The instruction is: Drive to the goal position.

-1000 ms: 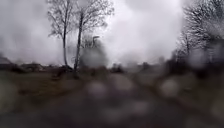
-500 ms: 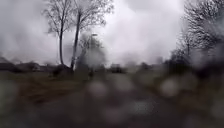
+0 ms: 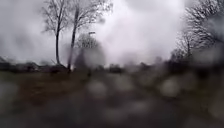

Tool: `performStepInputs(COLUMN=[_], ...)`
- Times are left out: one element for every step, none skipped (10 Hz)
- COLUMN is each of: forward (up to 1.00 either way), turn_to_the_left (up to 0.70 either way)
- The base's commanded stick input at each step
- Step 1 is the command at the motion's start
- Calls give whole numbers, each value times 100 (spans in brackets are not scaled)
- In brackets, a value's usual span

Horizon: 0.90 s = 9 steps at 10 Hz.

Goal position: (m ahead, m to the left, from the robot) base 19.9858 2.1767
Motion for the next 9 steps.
performStepInputs(forward=[100,100,100,100,100,100,100,100,100], turn_to_the_left=[0,0,0,0,0,25,40,40,40])
